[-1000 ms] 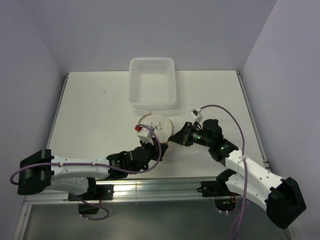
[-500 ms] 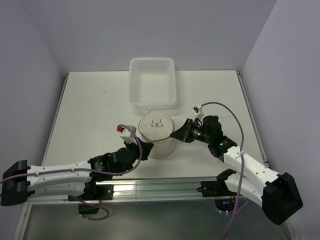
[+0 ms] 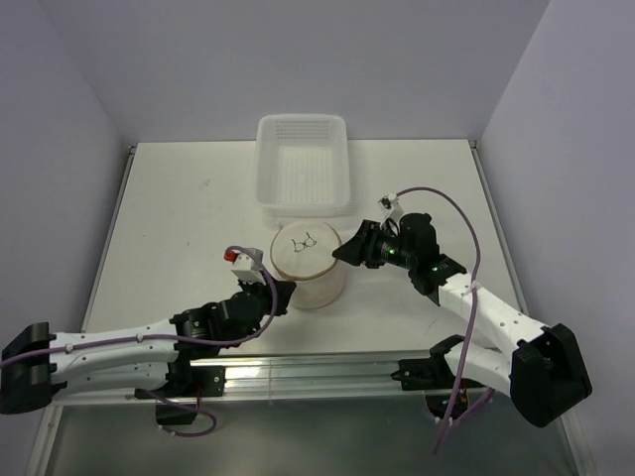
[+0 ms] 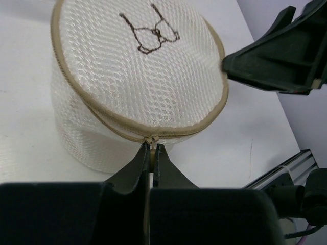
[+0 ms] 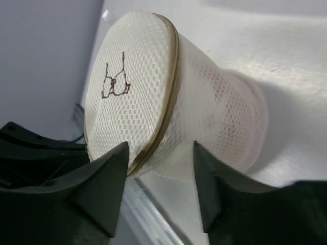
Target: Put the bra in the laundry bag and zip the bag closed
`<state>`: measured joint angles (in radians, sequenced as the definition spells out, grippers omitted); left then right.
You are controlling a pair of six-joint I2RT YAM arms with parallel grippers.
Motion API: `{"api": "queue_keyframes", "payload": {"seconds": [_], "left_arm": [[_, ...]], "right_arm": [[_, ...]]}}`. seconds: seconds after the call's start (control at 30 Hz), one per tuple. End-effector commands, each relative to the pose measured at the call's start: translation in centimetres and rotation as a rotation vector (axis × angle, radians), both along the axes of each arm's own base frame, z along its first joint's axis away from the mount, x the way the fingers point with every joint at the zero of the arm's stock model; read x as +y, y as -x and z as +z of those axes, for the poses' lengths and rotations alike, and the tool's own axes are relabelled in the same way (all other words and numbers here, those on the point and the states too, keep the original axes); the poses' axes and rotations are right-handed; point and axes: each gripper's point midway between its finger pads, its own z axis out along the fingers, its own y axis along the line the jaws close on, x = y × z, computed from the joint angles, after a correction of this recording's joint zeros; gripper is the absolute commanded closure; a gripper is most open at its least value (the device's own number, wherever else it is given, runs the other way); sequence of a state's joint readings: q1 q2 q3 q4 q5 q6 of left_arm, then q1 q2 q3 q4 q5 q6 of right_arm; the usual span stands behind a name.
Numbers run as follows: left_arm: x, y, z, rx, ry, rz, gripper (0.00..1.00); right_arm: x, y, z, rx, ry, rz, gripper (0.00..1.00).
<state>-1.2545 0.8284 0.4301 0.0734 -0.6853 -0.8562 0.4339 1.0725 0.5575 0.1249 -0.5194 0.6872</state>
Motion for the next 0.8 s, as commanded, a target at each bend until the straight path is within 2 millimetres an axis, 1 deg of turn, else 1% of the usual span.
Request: {"api": "queue_keyframes", "payload": {"seconds": [0.0, 0.03, 0.07, 0.1, 0.13, 0.17, 0.2, 0.23, 0.27, 0.3, 0.33, 0.37, 0.4, 0.43, 0.47, 0.5, 0.57, 0.63, 0.67, 0.7, 0.73, 0.77], "left_arm": [[-3.4, 0.1, 1.6, -0.019, 0.080, -0.078, 1.00], [-4.1, 0.1, 1.7, -0.017, 0.092, -0.090, 1.00], [-4.9, 0.2, 1.0, -0.004, 0.085, -0.110, 1.00], [-5.7, 0.2, 2.0, -0.015, 0.130, -0.120, 1.00], [-6.3, 0.2, 2.3, -0.014, 0.150, -0.132, 1.00], [-7.1, 0.5, 1.8, -0.005, 0.145, -0.162, 1.00], [-7.6, 0.6, 2.1, -0.009, 0.159, -0.175, 1.00], [-8.2, 0.6, 2.5, -0.013, 0.188, -0.185, 1.00], [-8.6, 0.7, 2.4, -0.008, 0.195, -0.192, 1.00], [-9.3, 0.8, 1.9, 0.005, 0.188, -0.212, 1.00], [-9.8, 0.9, 2.0, 0.007, 0.200, -0.225, 1.00], [-10.4, 1.0, 1.6, 0.014, 0.188, -0.238, 1.00], [-11.0, 1.3, 2.0, 0.010, 0.192, -0.261, 1.00], [-11.2, 1.4, 1.8, 0.006, 0.181, -0.263, 1.00], [-11.4, 1.5, 1.5, 0.010, 0.173, -0.264, 1.00], [-11.5, 1.6, 1.6, 0.011, 0.177, -0.266, 1.00], [-11.6, 1.8, 1.8, 0.015, 0.187, -0.274, 1.00], [-11.4, 2.0, 1.7, 0.008, 0.174, -0.269, 1.00], [-11.2, 2.0, 1.6, 0.011, 0.168, -0.262, 1.00], [-11.0, 2.0, 1.1, 0.018, 0.163, -0.256, 1.00], [-10.9, 2.0, 1.1, 0.024, 0.169, -0.251, 1.00], [-10.9, 2.0, 1.2, 0.026, 0.173, -0.250, 1.00]], "right_arm": [[-0.6, -1.3, 2.5, -0.105, 0.033, -0.054, 0.36], [-1.1, -1.4, 2.4, -0.117, 0.054, -0.072, 0.30], [-1.7, -0.8, 2.5, -0.120, 0.073, -0.088, 0.24], [-2.4, -0.5, 2.1, -0.121, 0.098, -0.109, 0.18], [-3.5, -0.8, 1.6, -0.134, 0.143, -0.159, 0.18], [-4.3, 0.0, 1.6, -0.139, 0.158, -0.179, 0.17], [-4.9, 0.6, 0.7, -0.129, 0.179, -0.188, 0.18], [-5.2, 1.1, 0.5, -0.125, 0.183, -0.190, 0.18], [-5.4, 2.0, 0.0, -0.101, 0.181, -0.181, 0.19], [-5.4, 2.8, 0.1, -0.107, 0.157, -0.174, 0.20], [-5.2, 3.3, 0.2, -0.084, 0.122, -0.178, 0.20], [-4.8, 3.9, 1.1, -0.103, 0.072, -0.157, 0.20], [-4.5, 4.4, 0.5, -0.083, 0.047, -0.146, 0.20], [-4.0, 4.8, 0.5, -0.059, 0.009, -0.140, 0.20], [-3.7, 4.6, 0.9, -0.073, -0.021, -0.136, 0.20], [-3.4, 4.9, 0.2, -0.052, -0.030, -0.125, 0.21], [-2.6, 4.9, -0.1, -0.023, -0.051, -0.099, 0.24], [-1.2, 5.3, 0.7, -0.033, -0.087, -0.037, 0.36], [-0.7, 5.2, 0.7, -0.033, -0.089, -0.019, 0.41], [-0.2, 5.1, 1.7, -0.054, -0.098, -0.003, 0.48], [0.4, 5.5, 1.9, -0.064, -0.099, 0.028, 0.49], [0.7, 5.2, 2.0, -0.064, -0.101, 0.033, 0.50]]}}
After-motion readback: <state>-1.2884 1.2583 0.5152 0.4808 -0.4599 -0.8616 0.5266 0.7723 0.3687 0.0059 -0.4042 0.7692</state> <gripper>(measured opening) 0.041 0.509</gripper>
